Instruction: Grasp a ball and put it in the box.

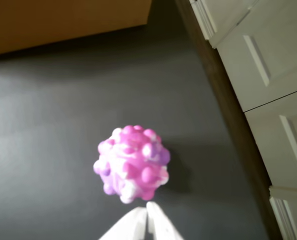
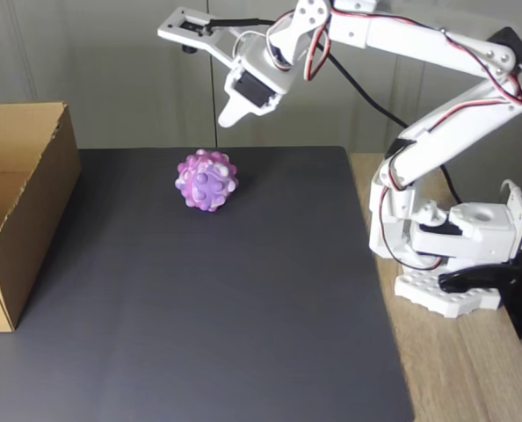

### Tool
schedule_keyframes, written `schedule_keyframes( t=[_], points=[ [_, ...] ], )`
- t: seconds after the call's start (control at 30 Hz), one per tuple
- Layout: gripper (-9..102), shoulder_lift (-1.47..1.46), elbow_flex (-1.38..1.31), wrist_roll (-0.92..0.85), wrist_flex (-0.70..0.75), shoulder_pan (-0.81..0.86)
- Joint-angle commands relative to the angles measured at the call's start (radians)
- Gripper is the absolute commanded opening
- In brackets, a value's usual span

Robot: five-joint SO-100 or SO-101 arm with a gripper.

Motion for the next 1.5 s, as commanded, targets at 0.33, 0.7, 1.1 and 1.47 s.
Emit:
schedule_keyframes(
  t=[0.33,0.7,1.1,1.47],
  points=[
    [28,-0.101,-0.049,0.017,-0.138,0.044],
    [38,-0.232,-0.037,0.029,-0.215,0.064],
    [39,-0.42,-0.051,0.049,-0.359,0.086],
    [39,-0.506,-0.051,0.071,-0.414,0.103]
  ],
)
